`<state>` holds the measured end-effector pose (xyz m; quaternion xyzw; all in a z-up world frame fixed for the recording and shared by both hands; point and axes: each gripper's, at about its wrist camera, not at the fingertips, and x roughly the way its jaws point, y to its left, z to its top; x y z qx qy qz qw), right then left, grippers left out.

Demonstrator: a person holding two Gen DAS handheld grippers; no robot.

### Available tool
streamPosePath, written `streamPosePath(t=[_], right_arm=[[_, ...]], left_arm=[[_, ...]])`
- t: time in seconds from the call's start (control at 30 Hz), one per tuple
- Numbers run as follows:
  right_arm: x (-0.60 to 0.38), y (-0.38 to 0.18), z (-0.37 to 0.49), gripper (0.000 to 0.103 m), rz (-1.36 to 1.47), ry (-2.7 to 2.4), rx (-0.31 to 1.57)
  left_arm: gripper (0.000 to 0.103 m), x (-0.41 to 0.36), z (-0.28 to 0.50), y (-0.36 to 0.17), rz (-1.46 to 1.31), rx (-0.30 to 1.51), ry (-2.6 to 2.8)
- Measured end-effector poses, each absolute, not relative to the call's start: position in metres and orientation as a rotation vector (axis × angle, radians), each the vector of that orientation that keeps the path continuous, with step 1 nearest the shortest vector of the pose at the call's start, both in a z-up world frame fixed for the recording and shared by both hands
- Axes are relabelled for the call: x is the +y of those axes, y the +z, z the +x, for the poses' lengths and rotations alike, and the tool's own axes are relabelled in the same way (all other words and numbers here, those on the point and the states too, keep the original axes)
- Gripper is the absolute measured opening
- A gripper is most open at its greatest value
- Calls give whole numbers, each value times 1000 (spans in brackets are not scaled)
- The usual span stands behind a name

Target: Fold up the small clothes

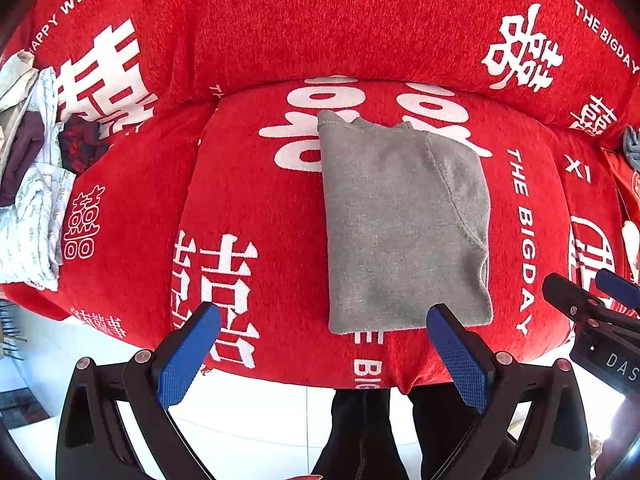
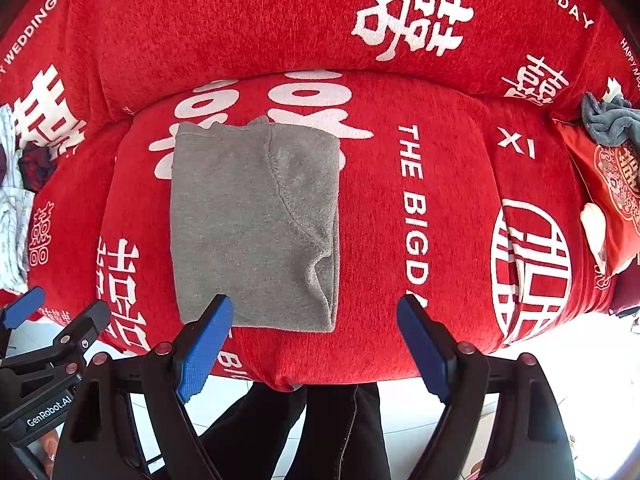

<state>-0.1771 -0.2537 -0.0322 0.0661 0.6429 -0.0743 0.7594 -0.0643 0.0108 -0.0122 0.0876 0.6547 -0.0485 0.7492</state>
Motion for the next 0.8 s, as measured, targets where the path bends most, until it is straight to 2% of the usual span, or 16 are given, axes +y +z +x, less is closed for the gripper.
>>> streamPosePath(t=[0.8], right_arm=[[-253, -33, -178, 86, 144, -164, 1399]], left_arm=[[103, 3, -66, -11, 239, 1402, -94]])
